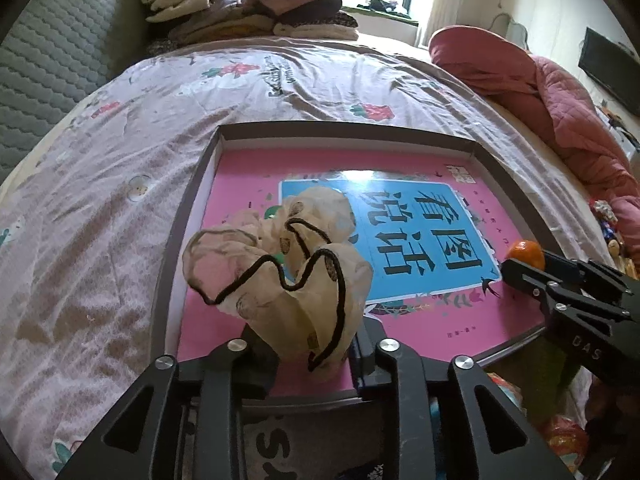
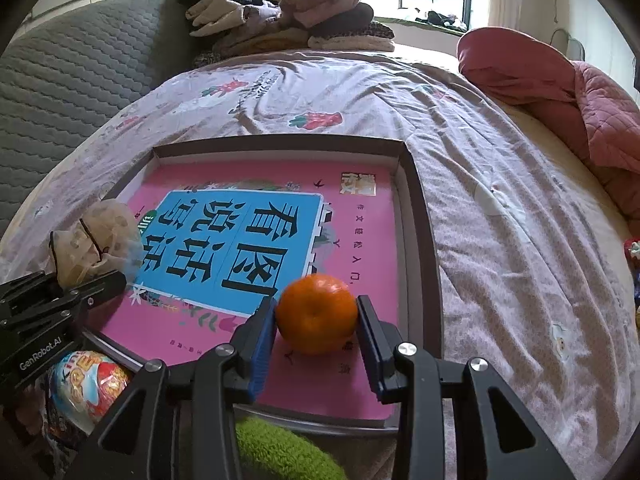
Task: Organize objects
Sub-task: 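Open the left tool to drop the bag while the right tool releases the orange onto the book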
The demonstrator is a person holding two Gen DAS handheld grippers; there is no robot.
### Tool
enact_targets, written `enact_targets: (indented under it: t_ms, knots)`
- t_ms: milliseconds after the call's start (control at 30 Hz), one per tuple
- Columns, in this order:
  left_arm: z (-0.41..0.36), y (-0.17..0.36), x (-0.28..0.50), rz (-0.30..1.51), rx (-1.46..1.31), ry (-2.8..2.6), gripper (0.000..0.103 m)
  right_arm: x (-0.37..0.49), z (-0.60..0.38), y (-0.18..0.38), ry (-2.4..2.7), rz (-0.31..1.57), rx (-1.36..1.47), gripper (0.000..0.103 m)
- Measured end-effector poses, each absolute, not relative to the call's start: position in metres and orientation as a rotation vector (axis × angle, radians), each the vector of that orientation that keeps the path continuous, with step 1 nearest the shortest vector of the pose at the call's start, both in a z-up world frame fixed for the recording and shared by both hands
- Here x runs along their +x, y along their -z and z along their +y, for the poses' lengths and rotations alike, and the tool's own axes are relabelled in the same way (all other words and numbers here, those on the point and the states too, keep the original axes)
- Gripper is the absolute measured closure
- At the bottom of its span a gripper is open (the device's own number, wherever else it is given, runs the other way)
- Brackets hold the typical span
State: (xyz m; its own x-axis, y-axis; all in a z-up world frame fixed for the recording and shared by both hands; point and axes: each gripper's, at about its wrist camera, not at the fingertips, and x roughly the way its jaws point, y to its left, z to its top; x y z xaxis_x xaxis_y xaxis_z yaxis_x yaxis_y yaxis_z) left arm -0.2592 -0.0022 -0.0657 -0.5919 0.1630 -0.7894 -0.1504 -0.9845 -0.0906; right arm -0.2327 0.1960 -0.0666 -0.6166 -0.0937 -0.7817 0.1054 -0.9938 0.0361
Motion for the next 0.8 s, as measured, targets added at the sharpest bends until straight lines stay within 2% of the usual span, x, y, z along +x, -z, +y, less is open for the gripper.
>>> enact_targets:
  t_ms: [133, 233, 800]
  knots:
    - [-0.004, 0.062, -0.257, -0.027, -1.318, -2.664, 0.059, -0.231, 0.194, 0.061, 2.743, 0.046, 1.302, 0.060]
    - [-0.007, 0.058, -0.256, -0.028, -1.311, -2.675, 0.054, -0.229, 0.194, 0.058, 2.750, 0.057, 1.294, 0.057]
    - [-0.014, 0.019, -0.229, -0.054, -1.222, -2.734, 0.035, -0.201, 0.194, 0.008, 2.808, 0.041, 1.128, 0.049]
